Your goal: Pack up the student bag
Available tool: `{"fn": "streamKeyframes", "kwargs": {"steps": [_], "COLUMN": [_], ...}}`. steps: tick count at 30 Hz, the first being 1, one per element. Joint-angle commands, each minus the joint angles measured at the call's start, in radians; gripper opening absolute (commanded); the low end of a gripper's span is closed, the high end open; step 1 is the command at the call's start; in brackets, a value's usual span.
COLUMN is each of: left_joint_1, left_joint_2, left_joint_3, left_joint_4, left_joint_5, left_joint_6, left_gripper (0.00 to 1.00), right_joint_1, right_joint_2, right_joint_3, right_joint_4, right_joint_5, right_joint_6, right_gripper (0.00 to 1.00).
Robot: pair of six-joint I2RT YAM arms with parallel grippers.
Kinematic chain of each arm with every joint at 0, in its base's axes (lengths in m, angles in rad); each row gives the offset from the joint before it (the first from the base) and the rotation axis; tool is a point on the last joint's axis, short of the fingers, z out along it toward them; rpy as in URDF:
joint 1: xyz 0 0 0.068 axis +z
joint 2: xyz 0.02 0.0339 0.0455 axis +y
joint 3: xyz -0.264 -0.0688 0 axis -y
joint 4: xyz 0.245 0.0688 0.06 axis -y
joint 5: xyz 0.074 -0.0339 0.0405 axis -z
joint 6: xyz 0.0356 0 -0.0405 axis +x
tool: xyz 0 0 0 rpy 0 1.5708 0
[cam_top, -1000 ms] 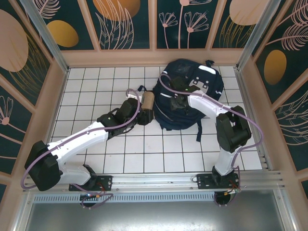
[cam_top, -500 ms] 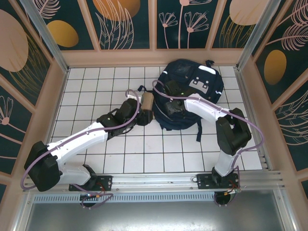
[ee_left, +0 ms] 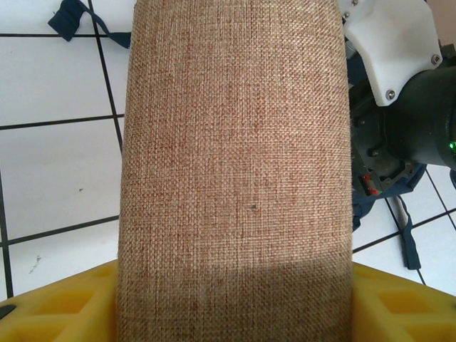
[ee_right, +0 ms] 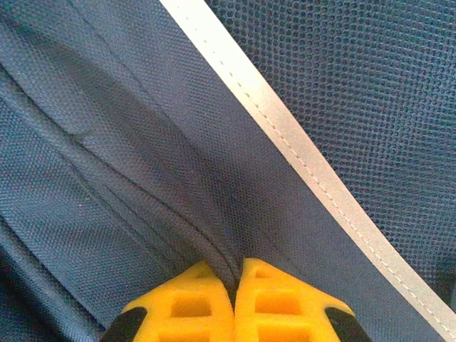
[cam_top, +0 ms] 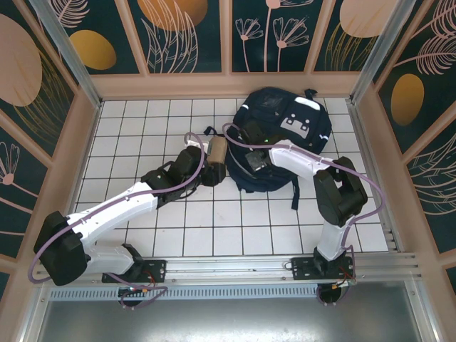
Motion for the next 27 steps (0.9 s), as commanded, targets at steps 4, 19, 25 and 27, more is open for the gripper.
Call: {"fn": "streamKeyframes", "kwargs": {"steps": [4, 19, 25, 27], "left_joint_1": [0.005, 0.084, 0.108, 0.110], "left_joint_2": [0.056, 0.342, 0.512, 0.556], "left_joint_3": [0.024, 0.255, 0.379, 0.419], "left_joint_4": [0.049, 0.123, 0.142, 0.143], "left_joint_5": [0.059, 0.177, 0.246, 0.254], "left_joint_6": [-0.006, -0.079, -0.224, -0.270], "left_gripper": [0.35, 0.32, 0.33, 0.34], "right_joint_1": [-0.023, -0.131, -0.164, -0.164], "right_joint_2": [-0.064, -0.117, -0.119, -0.118], "right_joint_3": [0.109, 0.446, 0.477, 0.476], "right_joint_4": [-0.009, -0.142, -0.129, -0.124], "right_joint_5": [0.069, -0.262, -0.388, -0.396], "right_joint_6": [0.028, 0.216, 0.310, 0.317], "right_gripper": [0.00, 0.00, 0.00, 0.00]}}
